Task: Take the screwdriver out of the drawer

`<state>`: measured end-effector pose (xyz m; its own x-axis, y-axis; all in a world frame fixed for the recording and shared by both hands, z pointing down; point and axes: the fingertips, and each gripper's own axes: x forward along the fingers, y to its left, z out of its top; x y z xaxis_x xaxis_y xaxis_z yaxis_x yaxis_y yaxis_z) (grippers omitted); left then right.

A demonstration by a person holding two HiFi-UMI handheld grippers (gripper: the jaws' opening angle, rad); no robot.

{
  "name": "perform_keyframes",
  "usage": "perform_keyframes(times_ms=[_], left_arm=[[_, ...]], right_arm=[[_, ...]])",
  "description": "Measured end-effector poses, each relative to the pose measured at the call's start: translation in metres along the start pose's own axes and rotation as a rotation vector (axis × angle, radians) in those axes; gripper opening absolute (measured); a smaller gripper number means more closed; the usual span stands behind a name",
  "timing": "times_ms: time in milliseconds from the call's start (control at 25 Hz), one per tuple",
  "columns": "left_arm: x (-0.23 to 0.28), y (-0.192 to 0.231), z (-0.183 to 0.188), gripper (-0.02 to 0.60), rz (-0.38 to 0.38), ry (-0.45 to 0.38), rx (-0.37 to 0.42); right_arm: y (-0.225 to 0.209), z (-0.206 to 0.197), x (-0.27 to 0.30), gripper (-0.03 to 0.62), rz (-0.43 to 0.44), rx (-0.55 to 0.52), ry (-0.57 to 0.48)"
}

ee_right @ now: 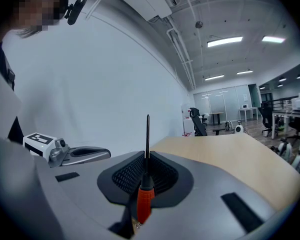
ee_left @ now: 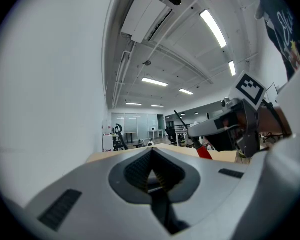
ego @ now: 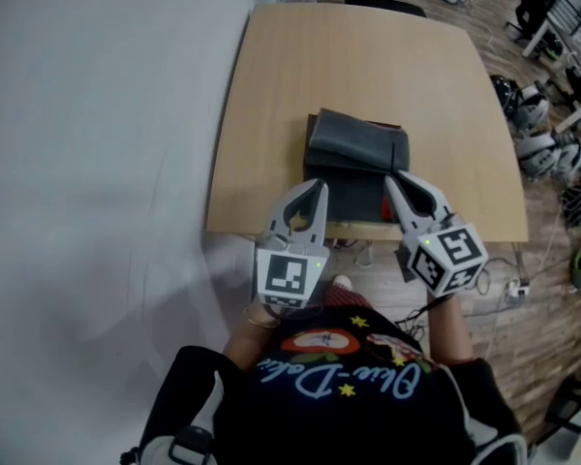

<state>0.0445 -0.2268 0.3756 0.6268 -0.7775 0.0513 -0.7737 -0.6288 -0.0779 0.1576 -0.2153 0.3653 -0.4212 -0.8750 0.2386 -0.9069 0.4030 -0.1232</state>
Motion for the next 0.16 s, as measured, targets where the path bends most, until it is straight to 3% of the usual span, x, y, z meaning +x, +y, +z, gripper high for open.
perform_keyframes(times_ms=[160], left_arm=[[-0.0002,-0.0015,0.0022,0.0,-0.001,-0.004,-0.003]], right_arm=[[0.0,0.0025,-0.0023,0.031,-0.001,0.001,-0.006]])
